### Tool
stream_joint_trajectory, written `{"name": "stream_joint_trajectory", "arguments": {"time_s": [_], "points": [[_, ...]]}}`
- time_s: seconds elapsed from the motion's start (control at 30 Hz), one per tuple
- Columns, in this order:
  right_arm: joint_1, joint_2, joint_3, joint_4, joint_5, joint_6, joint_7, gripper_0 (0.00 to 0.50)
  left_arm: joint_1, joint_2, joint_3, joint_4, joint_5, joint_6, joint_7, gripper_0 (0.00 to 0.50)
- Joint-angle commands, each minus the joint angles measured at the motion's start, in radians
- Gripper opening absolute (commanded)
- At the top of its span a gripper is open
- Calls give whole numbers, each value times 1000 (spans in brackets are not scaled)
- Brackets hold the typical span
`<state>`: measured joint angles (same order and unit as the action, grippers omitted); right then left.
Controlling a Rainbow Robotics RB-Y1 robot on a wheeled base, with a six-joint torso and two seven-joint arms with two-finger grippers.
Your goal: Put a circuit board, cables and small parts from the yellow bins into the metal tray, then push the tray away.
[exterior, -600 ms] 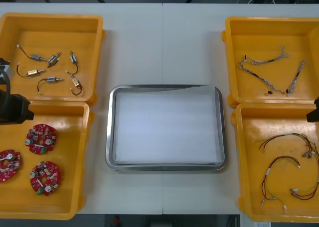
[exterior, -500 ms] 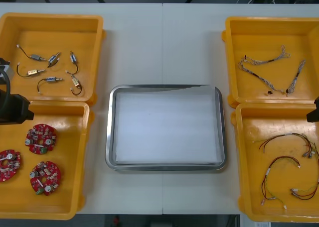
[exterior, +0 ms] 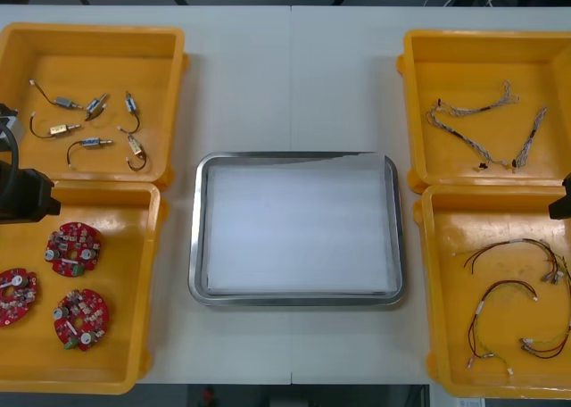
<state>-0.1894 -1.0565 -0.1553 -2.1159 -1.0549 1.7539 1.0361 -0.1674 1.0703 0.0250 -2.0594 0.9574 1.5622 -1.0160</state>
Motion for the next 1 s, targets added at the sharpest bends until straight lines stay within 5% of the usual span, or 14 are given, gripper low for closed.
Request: {"name": "stream_joint_trajectory", "arguments": {"time_s": [0.03, 1.0], "points": [[11, 7, -33, -22, 4, -5, 59, 500, 8, 48, 18, -7, 6, -2, -65, 500], [11, 7, -33, -22, 4, -5, 59, 500, 8, 48, 18, -7, 6, -2, -65, 500]]}}
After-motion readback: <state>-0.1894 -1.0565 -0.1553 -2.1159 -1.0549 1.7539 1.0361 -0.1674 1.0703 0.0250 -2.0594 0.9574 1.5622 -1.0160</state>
